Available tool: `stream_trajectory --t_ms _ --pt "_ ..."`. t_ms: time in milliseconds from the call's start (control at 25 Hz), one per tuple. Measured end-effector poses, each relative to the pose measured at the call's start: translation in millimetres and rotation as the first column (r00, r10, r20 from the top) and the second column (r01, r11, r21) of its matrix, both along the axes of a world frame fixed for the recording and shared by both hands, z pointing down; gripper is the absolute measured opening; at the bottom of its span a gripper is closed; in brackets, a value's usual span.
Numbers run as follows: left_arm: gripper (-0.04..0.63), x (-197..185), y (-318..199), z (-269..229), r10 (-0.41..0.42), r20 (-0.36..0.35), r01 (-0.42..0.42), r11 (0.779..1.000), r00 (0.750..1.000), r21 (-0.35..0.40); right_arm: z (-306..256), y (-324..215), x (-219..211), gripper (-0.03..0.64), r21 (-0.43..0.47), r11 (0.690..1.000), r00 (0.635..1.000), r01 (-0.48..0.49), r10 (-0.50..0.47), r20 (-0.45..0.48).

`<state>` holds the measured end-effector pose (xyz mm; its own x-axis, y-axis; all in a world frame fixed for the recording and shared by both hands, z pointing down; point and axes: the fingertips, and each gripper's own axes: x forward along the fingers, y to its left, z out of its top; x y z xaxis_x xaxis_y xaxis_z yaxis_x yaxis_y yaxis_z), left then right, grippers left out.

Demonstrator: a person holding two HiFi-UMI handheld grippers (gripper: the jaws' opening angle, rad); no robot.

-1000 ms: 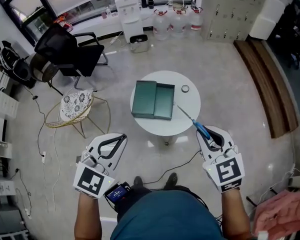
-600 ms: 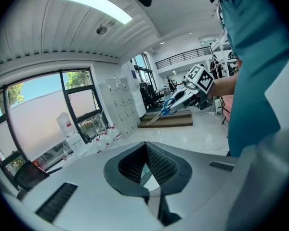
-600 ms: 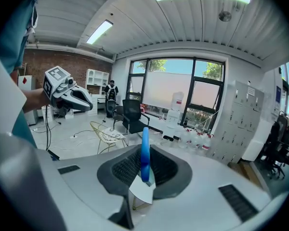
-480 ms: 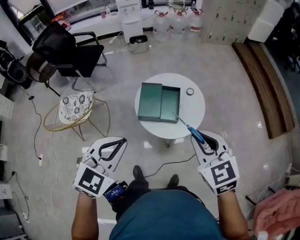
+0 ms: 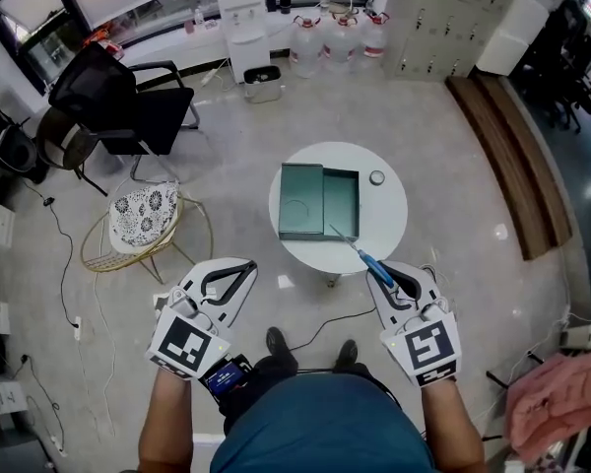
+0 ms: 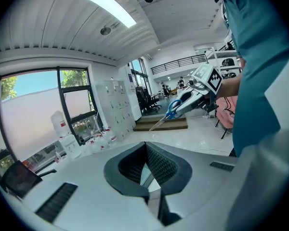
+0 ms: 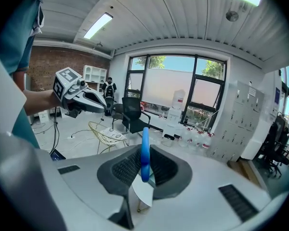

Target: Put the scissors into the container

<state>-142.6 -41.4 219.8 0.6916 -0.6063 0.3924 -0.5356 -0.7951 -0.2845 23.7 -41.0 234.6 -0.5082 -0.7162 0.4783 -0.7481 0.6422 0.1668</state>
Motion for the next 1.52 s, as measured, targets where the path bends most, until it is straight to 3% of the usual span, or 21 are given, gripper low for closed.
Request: stream_trajectory --t_ms 400,1120,1520 --pt "0.018 11 -12 22 0.028 0.019 -0.027 0.998 0.999 -0.054 30 -8 9 0.069 -0.061 0.997 0.999 -0.041 0.043 0.022" --pt "0.018 54 -14 84 0.026 0.022 -0.022 0.983 0.999 -0.180 98 -15 33 0.069 -0.184 0.983 0.998 -0.022 0.031 0.047" --pt "0.018 63 -9 108 0.034 0.016 -0.030 0.975 0.999 -0.220 119 -11 21 0.069 -0.228 0.974 0.999 0.007 0.003 0.045"
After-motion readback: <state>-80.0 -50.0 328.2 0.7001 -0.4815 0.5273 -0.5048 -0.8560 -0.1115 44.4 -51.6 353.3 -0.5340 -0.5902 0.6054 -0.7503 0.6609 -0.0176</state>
